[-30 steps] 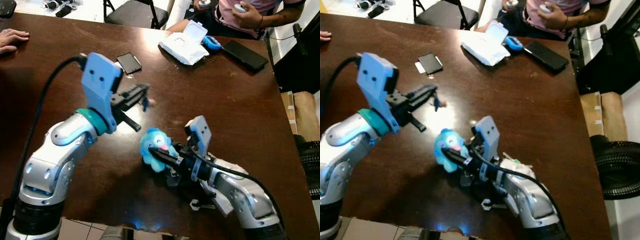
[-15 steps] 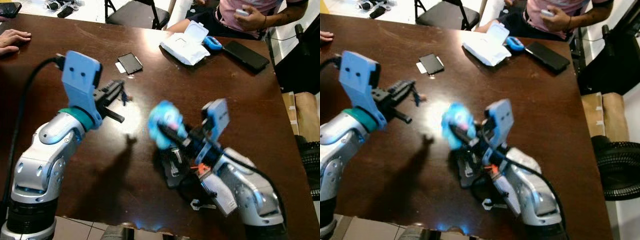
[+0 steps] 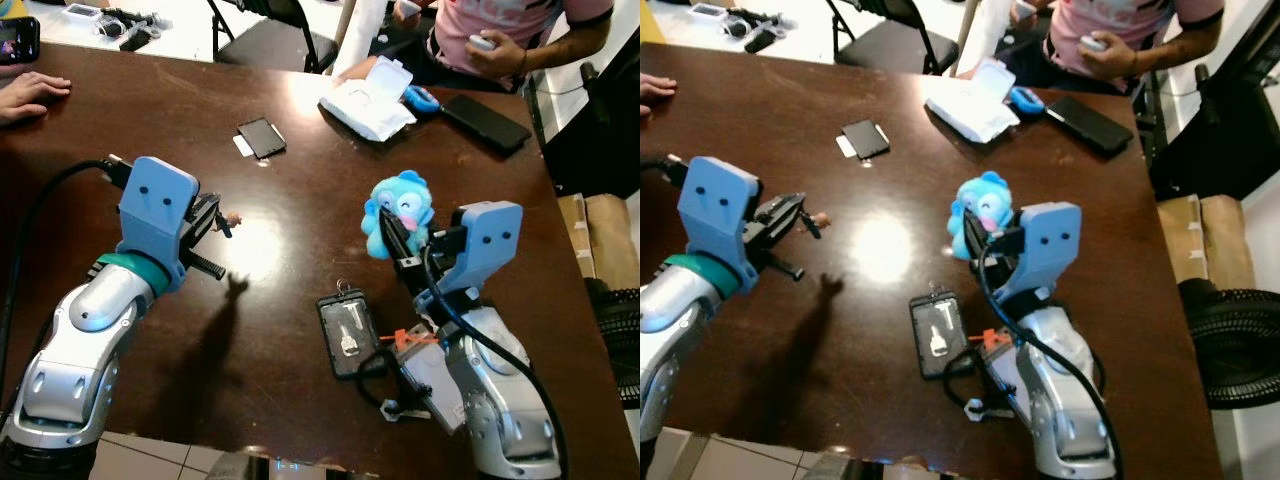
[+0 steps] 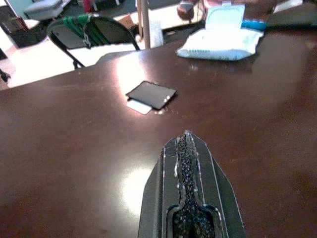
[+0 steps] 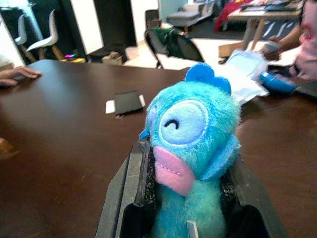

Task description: Hang keys on a hook

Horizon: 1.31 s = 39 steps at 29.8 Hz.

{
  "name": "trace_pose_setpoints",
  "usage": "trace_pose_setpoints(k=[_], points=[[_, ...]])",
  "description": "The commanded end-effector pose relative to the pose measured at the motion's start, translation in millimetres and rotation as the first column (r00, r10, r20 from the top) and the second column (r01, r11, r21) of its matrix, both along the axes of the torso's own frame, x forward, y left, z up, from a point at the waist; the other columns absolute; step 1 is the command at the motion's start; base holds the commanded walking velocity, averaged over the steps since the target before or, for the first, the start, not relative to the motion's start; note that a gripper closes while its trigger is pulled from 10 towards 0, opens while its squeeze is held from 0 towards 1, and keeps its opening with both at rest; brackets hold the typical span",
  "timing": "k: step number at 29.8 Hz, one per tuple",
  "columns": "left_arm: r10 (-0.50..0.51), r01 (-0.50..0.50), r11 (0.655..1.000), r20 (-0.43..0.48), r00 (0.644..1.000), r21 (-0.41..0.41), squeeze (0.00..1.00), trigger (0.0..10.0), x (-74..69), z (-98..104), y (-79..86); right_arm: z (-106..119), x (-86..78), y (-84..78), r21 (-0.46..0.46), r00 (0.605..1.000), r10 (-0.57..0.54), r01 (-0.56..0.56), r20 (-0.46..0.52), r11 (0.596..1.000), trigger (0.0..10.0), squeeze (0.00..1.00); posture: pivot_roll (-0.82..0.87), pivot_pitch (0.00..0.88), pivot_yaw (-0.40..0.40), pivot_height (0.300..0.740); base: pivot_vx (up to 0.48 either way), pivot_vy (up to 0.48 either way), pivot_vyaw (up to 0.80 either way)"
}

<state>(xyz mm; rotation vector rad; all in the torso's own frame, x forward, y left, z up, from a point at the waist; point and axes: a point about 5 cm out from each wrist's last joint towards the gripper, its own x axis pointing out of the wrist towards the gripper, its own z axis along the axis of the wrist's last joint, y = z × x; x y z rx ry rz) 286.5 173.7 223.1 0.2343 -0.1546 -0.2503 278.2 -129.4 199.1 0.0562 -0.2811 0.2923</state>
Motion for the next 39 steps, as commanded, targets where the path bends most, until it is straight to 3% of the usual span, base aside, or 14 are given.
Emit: trace_pose_setpoints(k=[1,2,3,6,13,17,19,20,25,31,39], points=[[-0.041,0.041,0.997,0.001,0.999,-0.069,0.0,10.0,1.8,4.1,-2.7,2.7,1.2,-1.3,-0.005,1.0,-0.013,0.013,0.02,1.0,10.0,0.0,-0.04,0.06,0.088,0.74,0.0,0.0,0.0],[-0.137,0.137,0.981,0.011,0.991,-0.136,0.0,10.0,5.4,9.3,-17.4,6.3,6.2,-8.0,-0.012,0.999,-0.033,0.033,0.034,0.999,10.0,0.0,-0.05,0.055,0.1,0.74,0.0,0.0,0.0],[-0.137,0.137,0.981,0.011,0.991,-0.136,0.0,10.0,5.4,9.3,-17.4,6.3,6.2,-8.0,-0.012,0.999,-0.033,0.033,0.034,0.999,10.0,0.0,-0.05,0.055,0.1,0.74,0.0,0.0,0.0],[-0.239,0.241,0.957,0.031,0.971,-0.16,0.0,10.0,12.3,13.6,-39.9,5.3,10.2,-22.7,-0.041,0.994,-0.101,0.103,0.035,0.994,10.0,0.0,-0.1,0.064,0.131,0.74,0.0,0.0,0.0],[-0.269,0.271,0.948,0.038,0.963,-0.169,0.0,10.0,23.9,15.6,-51.8,1.1,9.1,-27.6,-0.086,0.986,-0.161,0.163,0.031,0.983,10.0,0.0,-0.14,0.073,0.151,0.74,0.0,0.0,0.0],[-0.329,0.333,0.926,0.048,0.943,-0.178,0.0,10.0,34.2,20.2,-69.5,-7.3,7.6,-40.8,-0.121,0.982,-0.187,0.187,0.009,0.975,10.0,0.0,-0.14,0.084,0.15,0.74,0.0,0.0,0.0],[-0.333,0.336,0.925,0.049,0.942,-0.177,0.0,10.0,34.9,20.6,-70.7,-8.0,7.6,-41.8,-0.123,0.982,-0.188,0.188,0.007,0.975,10.0,0.0,-0.14,0.084,0.15,0.74,0.0,0.0,0.0],[-0.294,0.296,0.943,0.041,0.955,-0.153,0.0,10.0,35.5,17.2,-63.8,-8.4,11.5,-36.1,-0.124,0.989,-0.15,0.149,0.004,0.981,10.0,0.0,-0.11,0.083,0.131,0.74,0.0,0.0,0.0],[-0.245,0.247,0.957,0.029,0.969,-0.15,0.0,10.0,33.2,11.9,-53.9,-1.9,18.6,-25.7,-0.09,0.995,-0.099,0.101,0.018,0.991,10.0,0.0,-0.08,0.089,0.109,0.74,0.0,0.0,0.0],[-0.217,0.217,0.967,0.019,0.976,-0.136,0.0,10.0,32.2,3.7,-51.3,5.0,22.0,-24.3,-0.058,0.994,-0.101,0.102,0.033,0.993,10.0,0.0,-0.09,0.09,0.099,0.74,0.0,0.0,0.0],[-0.206,0.206,0.969,0.014,0.979,-0.137,0.0,10.0,32.8,-2.3,-50.9,5.6,20.8,-23.5,-0.088,0.993,-0.111,0.115,0.048,0.989,10.0,0.0,-0.1,0.088,0.116,0.74,-0.208,0.0,0.0]])
